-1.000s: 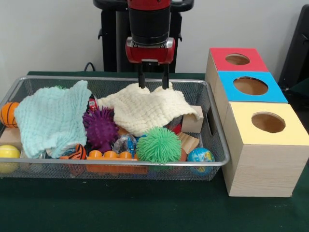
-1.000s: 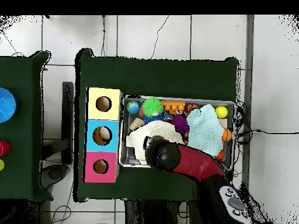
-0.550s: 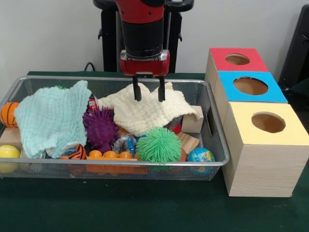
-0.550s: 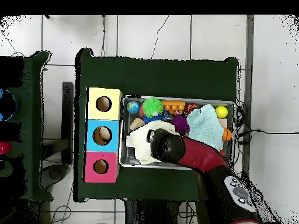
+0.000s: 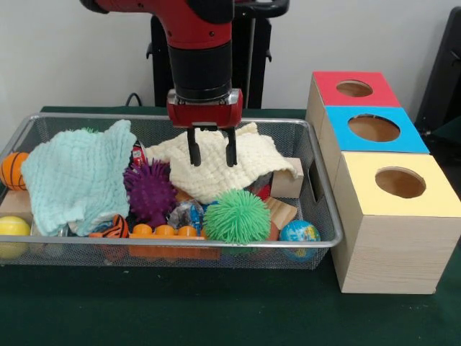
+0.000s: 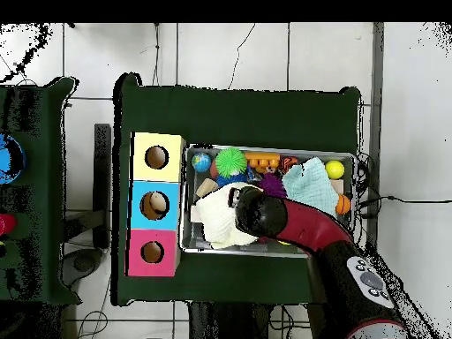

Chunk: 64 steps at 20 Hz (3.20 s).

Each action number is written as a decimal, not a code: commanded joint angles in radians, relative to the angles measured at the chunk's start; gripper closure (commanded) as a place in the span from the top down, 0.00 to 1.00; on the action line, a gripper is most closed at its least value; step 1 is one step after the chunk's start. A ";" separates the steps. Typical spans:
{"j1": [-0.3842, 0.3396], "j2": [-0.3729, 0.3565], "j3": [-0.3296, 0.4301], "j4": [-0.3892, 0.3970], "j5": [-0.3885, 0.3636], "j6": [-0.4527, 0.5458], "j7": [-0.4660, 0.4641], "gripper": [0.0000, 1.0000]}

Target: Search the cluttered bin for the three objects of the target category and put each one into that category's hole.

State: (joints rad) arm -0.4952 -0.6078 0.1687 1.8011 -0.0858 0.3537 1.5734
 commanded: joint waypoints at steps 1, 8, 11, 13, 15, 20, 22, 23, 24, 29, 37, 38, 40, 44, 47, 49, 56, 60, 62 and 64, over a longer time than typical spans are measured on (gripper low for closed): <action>-0.038 0.041 0.095 -0.101 -0.073 0.044 -0.043 1.00; -0.039 0.059 0.089 -0.126 -0.108 0.020 -0.028 1.00; -0.025 0.072 0.071 -0.123 -0.131 -0.035 0.000 1.00; -0.019 0.088 0.065 -0.132 -0.142 -0.058 0.013 1.00; -0.009 0.112 0.055 -0.143 -0.154 -0.097 0.033 1.00; 0.020 0.158 0.023 -0.154 -0.176 -0.193 0.088 1.00; 0.027 0.175 0.013 -0.163 -0.181 -0.215 0.098 1.00; 0.026 0.184 0.012 -0.167 -0.185 -0.228 0.098 1.00; 0.021 0.195 0.015 -0.177 -0.186 -0.232 0.091 1.00; -0.016 0.207 0.051 -0.213 -0.193 -0.182 0.042 1.00; -0.077 0.154 0.100 -0.242 -0.189 -0.027 -0.049 1.00; -0.083 0.150 0.105 -0.250 -0.188 -0.005 -0.062 1.00; -0.092 0.145 0.115 -0.266 -0.189 0.028 -0.079 1.00; -0.092 0.143 0.127 -0.291 -0.193 0.059 -0.081 1.00; -0.091 0.133 0.133 -0.296 -0.191 0.078 -0.072 1.00; -0.091 0.125 0.137 -0.300 -0.190 0.099 -0.069 1.00; -0.093 0.128 0.157 -0.315 -0.172 0.134 -0.050 1.00; -0.079 0.140 0.165 -0.346 -0.149 0.172 -0.036 1.00; -0.077 0.140 0.169 -0.360 -0.144 0.194 -0.040 1.00; -0.075 0.144 0.169 -0.370 -0.145 0.192 -0.038 1.00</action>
State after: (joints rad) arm -0.5707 -0.4811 0.2497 1.5342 -0.2373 0.4074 1.5734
